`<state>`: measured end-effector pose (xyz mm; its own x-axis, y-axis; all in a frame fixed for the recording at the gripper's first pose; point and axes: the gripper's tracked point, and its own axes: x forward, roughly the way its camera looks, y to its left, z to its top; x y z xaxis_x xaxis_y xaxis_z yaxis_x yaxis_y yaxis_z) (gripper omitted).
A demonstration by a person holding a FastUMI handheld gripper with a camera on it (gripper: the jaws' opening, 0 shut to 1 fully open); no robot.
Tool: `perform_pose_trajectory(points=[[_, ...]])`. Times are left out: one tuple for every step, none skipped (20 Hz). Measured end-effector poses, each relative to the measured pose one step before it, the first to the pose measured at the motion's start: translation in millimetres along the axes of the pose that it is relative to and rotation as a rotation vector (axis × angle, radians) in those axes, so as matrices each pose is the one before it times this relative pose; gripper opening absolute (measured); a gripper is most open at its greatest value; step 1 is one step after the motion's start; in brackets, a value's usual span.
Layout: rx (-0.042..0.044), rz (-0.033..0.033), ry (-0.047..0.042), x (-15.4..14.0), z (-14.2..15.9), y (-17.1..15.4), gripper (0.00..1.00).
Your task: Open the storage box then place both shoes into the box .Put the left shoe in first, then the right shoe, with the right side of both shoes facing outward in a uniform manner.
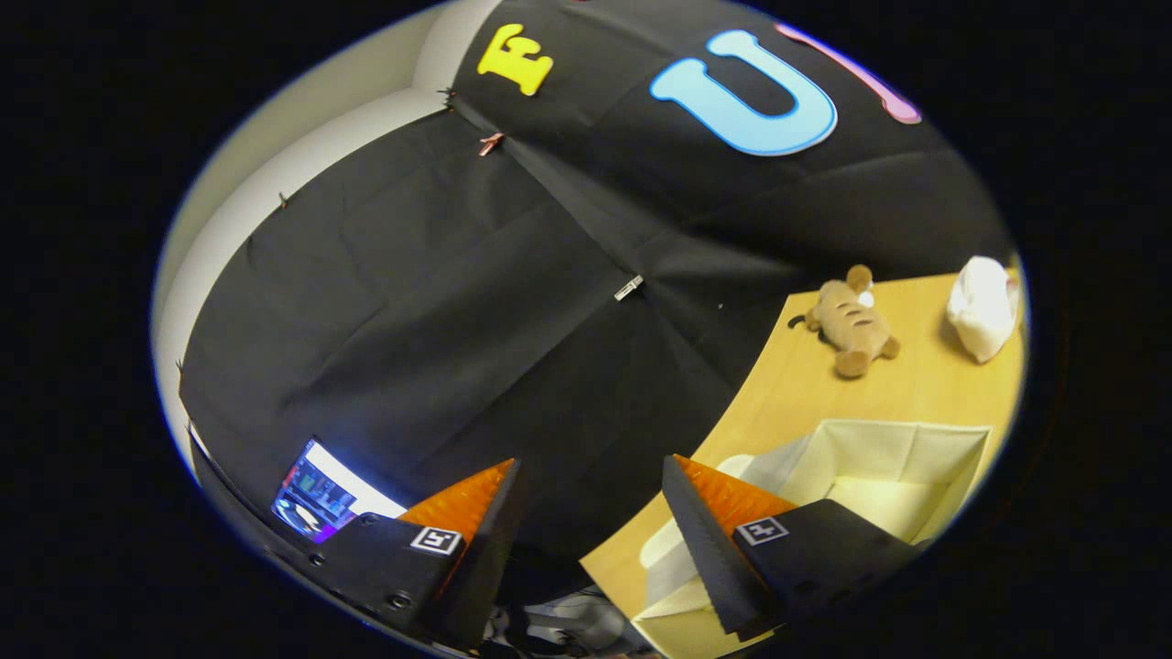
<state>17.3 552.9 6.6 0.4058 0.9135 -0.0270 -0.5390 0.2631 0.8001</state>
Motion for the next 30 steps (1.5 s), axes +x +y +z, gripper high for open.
perform_pose_trajectory(points=[[-0.04905,-0.01828,-0.01368,-11.43,3.07,-4.59,0.95],[-0.04461,-0.02316,-0.01449,-10.76,2.54,-6.23,0.96],[-0.04141,-0.02606,-0.01463,-12.86,1.93,-6.59,0.96],[-0.03618,-0.03034,-0.01036,-12.29,3.26,-8.41,0.96],[-0.03229,-0.03445,-0.00842,-12.33,1.84,-10.58,0.96],[-0.03142,-0.03674,-0.00693,-13.33,1.2,-12.39,0.97],[-0.02834,-0.03834,0.00089,-15.52,0.41,-14.93,0.97],[-0.02116,-0.04238,0.00563,-14.99,-2.31,-16.06,0.97],[-0.01166,-0.04351,0.01001,-14.9,-4.95,-18.69,0.97],[-0.00204,-0.04022,0.00879,-14.03,-4.96,-18.53,0.97],[0.00478,-0.04349,0.00374,-15.22,-4.62,-18.24,0.97],[0.00498,-0.04412,0.00529,-13.91,-6.57,-20.18,0.97],[0.00888,-0.04116,0.01026,-13.92,-6.88,-20.7,0.97],[0.01316,-0.03809,0.00963,-10.46,-7.54,-21.62,0.96],[0.01725,-0.04189,0.01335,-8.76,-8.88,-23.03,0.97],[0.01864,-0.0398,0.01287,-7.06,-9.82,-21.83,0.97],[0.01303,-0.04232,0.0121,-5.67,-10.24,-22.73,0.97],[0.00124,-0.04159,0.01855,-4.15,-10.19,-22.14,0.97],[-0.00647,-0.03902,0.02484,-1.98,-12.12,-20.56,0.97],[-0.01407,-0.03743,0.02777,-2.97,-13.71,-20.36,0.97],[-0.01681,-0.03551,0.03177,-1.31,-14.13,-17.48,0.97],[-0.01543,-0.03139,0.02751,0.02,-12.94,-15.67,0.97],[-0.00617,-0.03371,0.02686,1.54,-13.35,-15.19,0.97],[0.00203,-0.02053,0.02311,1.64,-11.21,-11.1,0.97],[0.00034,-0.02447,0.01969,3.87,-9.92,-12.31,0.97],[-0.00796,-0.0212,0.01643,3.77,-7.44,-9.41,0.97],[-0.01511,-0.01484,0.01845,4.34,-8.38,-7.24,0.97],[-0.01987,-0.01168,0.02175,5.68,-7.91,-6.36,0.97],[-0.02312,-0.01166,0.02286,6.3,-7.37,-4.17,0.96],[-0.0194,-0.00921,0.02364,7.18,-5.92,-3.98,0.94]])
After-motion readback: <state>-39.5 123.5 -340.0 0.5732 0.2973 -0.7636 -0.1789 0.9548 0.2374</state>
